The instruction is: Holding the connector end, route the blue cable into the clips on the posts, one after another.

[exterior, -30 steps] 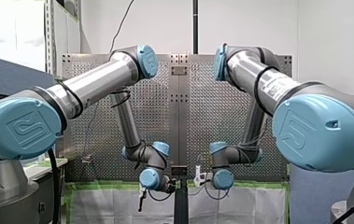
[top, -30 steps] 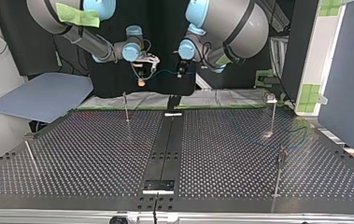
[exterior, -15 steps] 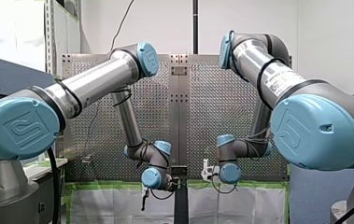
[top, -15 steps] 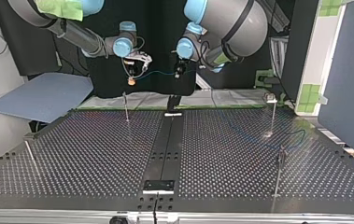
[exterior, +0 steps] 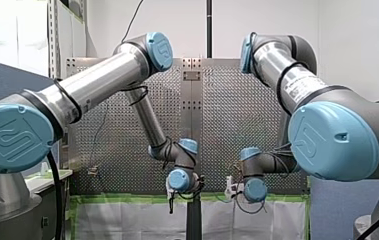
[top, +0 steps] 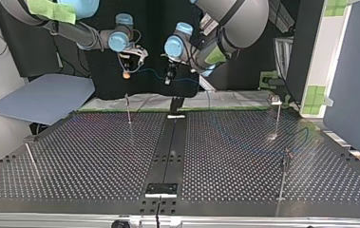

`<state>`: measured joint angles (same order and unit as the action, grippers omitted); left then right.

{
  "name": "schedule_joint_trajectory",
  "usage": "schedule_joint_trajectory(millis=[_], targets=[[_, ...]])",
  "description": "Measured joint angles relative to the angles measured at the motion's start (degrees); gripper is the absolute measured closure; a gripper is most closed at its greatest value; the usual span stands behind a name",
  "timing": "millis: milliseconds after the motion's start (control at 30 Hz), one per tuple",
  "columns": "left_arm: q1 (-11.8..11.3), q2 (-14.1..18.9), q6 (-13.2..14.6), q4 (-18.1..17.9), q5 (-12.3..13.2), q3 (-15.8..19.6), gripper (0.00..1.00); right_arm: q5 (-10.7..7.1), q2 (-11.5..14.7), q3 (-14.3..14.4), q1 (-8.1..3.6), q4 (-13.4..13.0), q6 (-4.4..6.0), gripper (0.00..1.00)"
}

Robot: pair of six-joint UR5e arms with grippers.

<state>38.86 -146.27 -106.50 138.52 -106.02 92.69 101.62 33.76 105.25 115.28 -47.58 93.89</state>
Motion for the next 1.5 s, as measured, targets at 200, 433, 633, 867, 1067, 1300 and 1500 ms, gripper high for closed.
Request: schedule_joint_trajectory(millis=[200,433,633,867,1067,1300,1500], targets=[[2.81,0.0,0.02,2.63,-1.62,-1.43,0.98,-1.67,2.62,0.16,-2.22,0.1,-1.15,1.0],[4.0,-0.48,0.39,3.47,-1.63,-1.57,0.98,-3.64,4.35,0.79,-4.74,0.16,-1.16,1.0],[4.05,-0.64,0.49,3.86,-1.12,-1.6,0.98,-6.39,5.4,2.61,-7.6,-2.14,-1.23,1.0],[4.23,-0.75,0.38,4.57,-0.37,-2.09,0.98,-9.79,5.5,2.88,-10.99,-4.12,-3.68,1.0],[5.1,-1.24,2.09,5.34,-1.76,-4.24,0.98,-12.77,5.46,2.88,-13.18,-5.45,-6.63,1.0],[6.61,-3.66,3.56,6.84,-3.92,-7.61,0.98,-16.34,5.41,2.68,-13.22,-6.05,-8.86,1.0],[7.33,-4.03,5.17,6.81,-5.48,-10.0,0.98,-19.39,5.41,2.31,-13.08,-6.12,-9.11,1.0]])
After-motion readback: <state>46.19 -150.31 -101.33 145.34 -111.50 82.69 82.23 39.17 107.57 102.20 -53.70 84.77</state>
